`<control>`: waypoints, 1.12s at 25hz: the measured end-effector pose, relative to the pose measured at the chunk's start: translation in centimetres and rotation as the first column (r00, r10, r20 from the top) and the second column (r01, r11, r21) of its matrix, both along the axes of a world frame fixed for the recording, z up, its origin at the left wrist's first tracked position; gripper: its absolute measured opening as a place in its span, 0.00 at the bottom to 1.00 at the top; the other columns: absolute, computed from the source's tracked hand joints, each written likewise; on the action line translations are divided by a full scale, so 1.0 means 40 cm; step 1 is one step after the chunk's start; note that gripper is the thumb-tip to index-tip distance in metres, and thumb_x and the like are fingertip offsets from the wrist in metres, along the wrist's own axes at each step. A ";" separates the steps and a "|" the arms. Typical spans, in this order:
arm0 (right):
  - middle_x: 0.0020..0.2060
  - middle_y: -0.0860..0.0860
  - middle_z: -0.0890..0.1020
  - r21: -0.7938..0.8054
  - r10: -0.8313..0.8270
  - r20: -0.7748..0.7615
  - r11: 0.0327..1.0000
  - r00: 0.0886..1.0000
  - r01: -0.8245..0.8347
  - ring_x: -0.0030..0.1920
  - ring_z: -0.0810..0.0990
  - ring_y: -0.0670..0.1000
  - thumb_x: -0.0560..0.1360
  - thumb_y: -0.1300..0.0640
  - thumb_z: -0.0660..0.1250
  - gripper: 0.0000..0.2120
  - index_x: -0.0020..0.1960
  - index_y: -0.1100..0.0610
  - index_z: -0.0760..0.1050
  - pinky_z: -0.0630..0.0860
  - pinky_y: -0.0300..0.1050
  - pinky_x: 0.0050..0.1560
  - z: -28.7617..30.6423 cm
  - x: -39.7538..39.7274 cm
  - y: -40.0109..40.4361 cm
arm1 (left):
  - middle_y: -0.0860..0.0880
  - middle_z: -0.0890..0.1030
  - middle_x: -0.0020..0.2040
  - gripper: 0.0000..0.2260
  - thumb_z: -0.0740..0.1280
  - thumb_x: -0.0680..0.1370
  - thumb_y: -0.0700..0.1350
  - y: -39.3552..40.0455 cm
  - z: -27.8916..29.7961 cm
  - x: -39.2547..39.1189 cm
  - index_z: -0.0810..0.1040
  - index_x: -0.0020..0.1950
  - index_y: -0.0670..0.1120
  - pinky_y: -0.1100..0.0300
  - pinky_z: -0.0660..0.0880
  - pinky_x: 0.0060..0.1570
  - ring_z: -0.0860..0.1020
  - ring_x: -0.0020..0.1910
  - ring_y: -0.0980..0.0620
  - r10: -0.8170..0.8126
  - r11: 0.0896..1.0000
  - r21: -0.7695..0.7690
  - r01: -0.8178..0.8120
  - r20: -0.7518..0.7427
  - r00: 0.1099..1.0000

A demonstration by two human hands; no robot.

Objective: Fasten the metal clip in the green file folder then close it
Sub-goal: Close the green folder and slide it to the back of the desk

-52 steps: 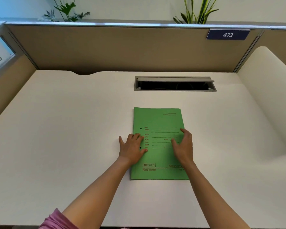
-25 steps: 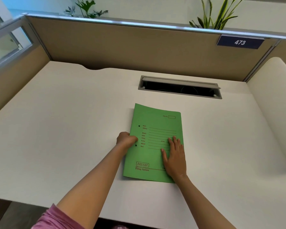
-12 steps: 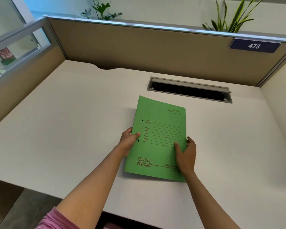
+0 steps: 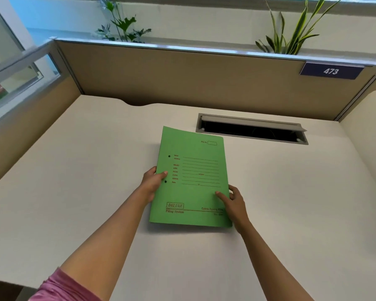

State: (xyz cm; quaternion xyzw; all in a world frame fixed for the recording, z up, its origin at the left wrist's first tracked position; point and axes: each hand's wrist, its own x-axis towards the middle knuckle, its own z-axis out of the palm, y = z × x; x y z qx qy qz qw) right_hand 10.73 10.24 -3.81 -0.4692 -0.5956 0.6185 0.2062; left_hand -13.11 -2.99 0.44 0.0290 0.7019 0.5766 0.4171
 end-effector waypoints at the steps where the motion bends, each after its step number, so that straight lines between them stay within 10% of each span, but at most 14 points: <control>1: 0.56 0.51 0.83 -0.014 0.008 -0.006 1.000 1.000 -0.008 0.50 0.84 0.48 0.75 0.56 0.71 0.23 0.67 0.51 0.69 0.78 0.41 0.44 0.000 -0.025 -0.008 | 0.42 0.83 0.56 0.12 0.64 0.81 0.39 -0.001 0.000 -0.030 0.76 0.64 0.44 0.43 0.80 0.55 0.83 0.52 0.41 0.000 1.000 -0.001 0.000 -0.004 1.000; 17: 0.66 0.57 0.73 0.266 -0.102 0.111 0.961 0.989 0.069 0.64 0.74 0.56 0.75 0.64 0.66 0.28 0.73 0.57 0.60 0.72 0.51 0.65 -0.012 -0.457 -0.040 | 0.43 0.75 0.68 0.25 0.69 0.78 0.43 0.009 -0.049 -0.386 0.64 0.73 0.44 0.48 0.75 0.63 0.78 0.62 0.43 -0.179 0.967 -0.229 0.114 -0.287 0.941; 28: 0.69 0.61 0.64 0.412 0.026 0.484 0.875 0.875 -0.254 0.68 0.66 0.62 0.74 0.51 0.70 0.38 0.77 0.60 0.55 0.65 0.58 0.66 -0.042 -0.625 0.001 | 0.43 0.61 0.70 0.47 0.80 0.63 0.56 -0.003 -0.130 -0.454 0.60 0.75 0.47 0.51 0.60 0.72 0.58 0.71 0.42 -0.414 0.896 -0.412 0.166 -0.639 0.649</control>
